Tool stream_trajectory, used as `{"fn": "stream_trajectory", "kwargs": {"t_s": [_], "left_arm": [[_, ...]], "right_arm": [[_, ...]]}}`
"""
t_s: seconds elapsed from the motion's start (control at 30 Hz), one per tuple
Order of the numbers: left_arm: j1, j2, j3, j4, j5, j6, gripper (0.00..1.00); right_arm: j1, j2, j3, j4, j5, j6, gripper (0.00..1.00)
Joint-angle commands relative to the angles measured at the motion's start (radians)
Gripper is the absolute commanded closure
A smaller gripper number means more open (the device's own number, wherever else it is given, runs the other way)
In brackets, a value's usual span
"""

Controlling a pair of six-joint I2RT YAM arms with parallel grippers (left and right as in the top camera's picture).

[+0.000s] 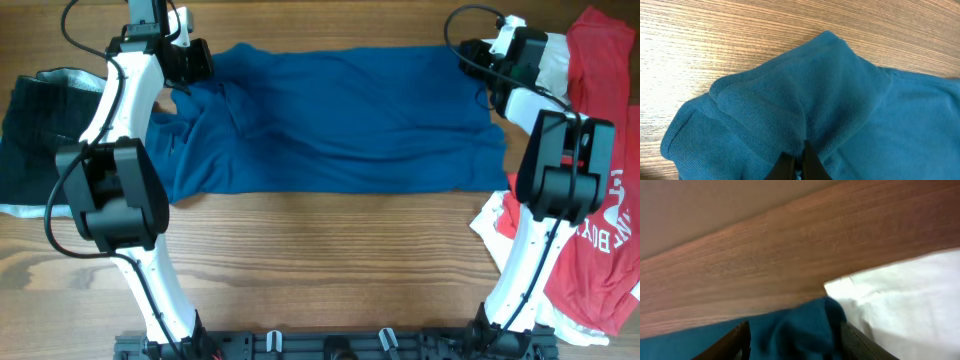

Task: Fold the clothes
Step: 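Grasp the shirt's far right corner with the right gripper and pull outward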

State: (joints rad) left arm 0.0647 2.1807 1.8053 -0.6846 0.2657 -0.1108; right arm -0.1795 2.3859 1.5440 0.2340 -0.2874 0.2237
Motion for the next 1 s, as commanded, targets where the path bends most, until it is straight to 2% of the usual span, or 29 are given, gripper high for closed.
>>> {"fn": "stream_trajectory", "kwargs": {"t_s": [0.0,0.07,0.17,0.2,0.43,0.63,0.83,0.97], "left_arm": [[-0.002,0.015,-0.008,0.003,-0.019,-0.009,0.96],[-0.002,0.015,-0.008,0.003,-0.022,-0.009,0.96],[-0.002,0.015,-0.008,0.003,-0.022,-0.009,0.96],[-0.002,0.015,-0.008,0.002,-0.022,-0.009,0.96],[-0.002,0.015,-0.008,-0.01,-0.033,-0.008,0.96],[-0.001,0.015,-0.008,-0.009,-0.05,-0.009,0.96],[-0.001,0.014,-0.008,-0.011,-0.05,-0.01,0.96],[-0.001,-0.004,-0.008,-0.037,-0.05,-0.01,0.96]], "right_arm": [[0.006,0.063,0.015,0.012,-0.005,0.041,0.48],[0.006,0.064,0.015,0.013,-0.004,0.041,0.6],[0.006,0.064,0.015,0.013,0.0,0.042,0.91],[0.004,0.064,0.015,0.01,-0.001,0.049,0.96],[-0.01,0.041,0.015,-0.069,0.005,0.069,0.96],[-0.068,-0.093,0.015,-0.183,0.002,0.09,0.96],[-0.076,-0.222,0.015,-0.358,0.003,-0.012,0.96],[-0.076,-0.282,0.015,-0.453,0.003,-0.015,0.96]]}}
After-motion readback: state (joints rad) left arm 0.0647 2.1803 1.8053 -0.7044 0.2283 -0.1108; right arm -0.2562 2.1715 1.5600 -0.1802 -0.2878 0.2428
